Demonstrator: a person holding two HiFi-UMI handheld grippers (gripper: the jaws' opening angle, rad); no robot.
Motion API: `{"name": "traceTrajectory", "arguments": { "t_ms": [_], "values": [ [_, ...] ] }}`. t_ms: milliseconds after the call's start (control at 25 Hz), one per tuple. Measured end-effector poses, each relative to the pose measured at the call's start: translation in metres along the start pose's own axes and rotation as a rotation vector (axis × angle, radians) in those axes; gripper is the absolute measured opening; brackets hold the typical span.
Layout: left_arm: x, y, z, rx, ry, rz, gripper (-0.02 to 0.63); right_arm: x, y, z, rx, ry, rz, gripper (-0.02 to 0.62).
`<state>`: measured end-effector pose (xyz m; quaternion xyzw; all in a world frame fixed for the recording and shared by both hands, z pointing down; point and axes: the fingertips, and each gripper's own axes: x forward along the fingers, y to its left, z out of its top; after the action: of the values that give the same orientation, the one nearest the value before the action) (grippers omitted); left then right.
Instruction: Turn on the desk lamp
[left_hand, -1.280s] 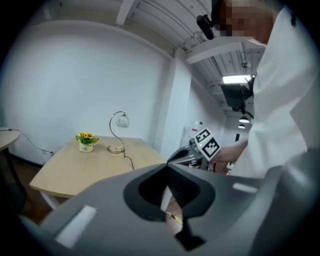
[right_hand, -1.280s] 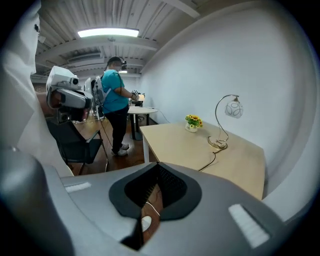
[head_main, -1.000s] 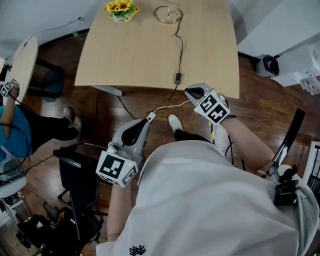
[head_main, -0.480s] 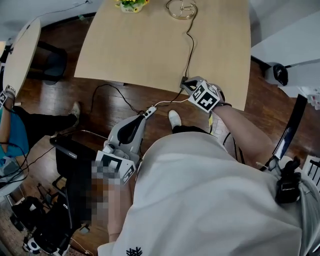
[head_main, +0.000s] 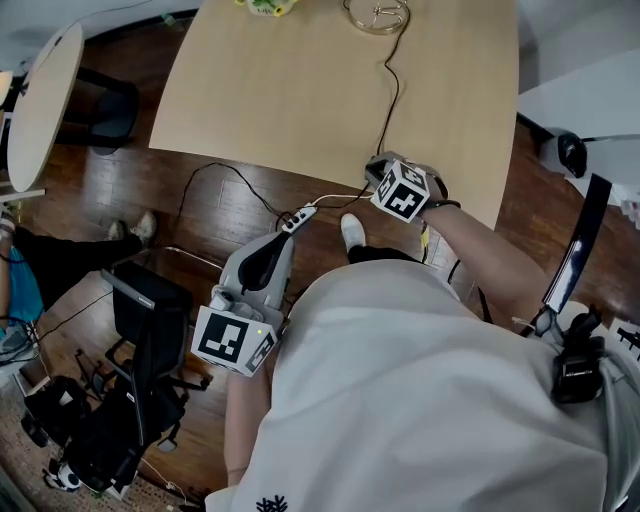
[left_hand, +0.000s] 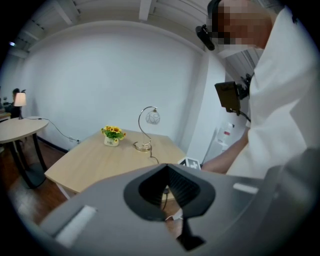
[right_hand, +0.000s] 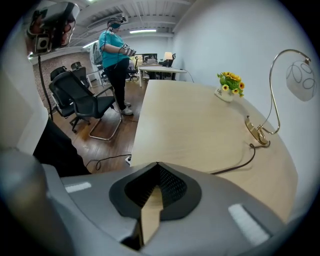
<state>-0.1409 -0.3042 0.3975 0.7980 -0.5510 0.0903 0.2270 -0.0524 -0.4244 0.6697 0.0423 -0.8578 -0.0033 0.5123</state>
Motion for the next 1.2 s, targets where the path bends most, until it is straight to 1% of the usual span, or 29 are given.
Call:
{"name": "traceTrajectory", "arguments": {
  "t_ms": [240,440,600,1000,1200],
  "values": [
    [0.006,0.005,-0.001,-0.015,0.008,0.014,0.02,0.001,0.001,-0.002,-0.022,0.002,0.009,0.003],
    [0.013,0.007,0.0,-0.019,0.012,0.009,0.02,0.004,0.004,-0.008,-0.028,0.011,0.025,0.003],
    [0.017,0.005,0.002,-0.015,0.011,0.001,0.02,0.003,0.004,-0.009,-0.016,-0.004,0.019,0.003],
    [0.017,0.004,0.001,-0.014,0.017,-0.008,0.02,0.003,0.003,-0.009,-0.02,0.013,0.013,0.003],
    [0.01,0.004,-0.001,-0.01,0.016,-0.019,0.02,-0.001,0.003,-0.002,-0.005,-0.019,-0.008,0.005]
  ]
}}
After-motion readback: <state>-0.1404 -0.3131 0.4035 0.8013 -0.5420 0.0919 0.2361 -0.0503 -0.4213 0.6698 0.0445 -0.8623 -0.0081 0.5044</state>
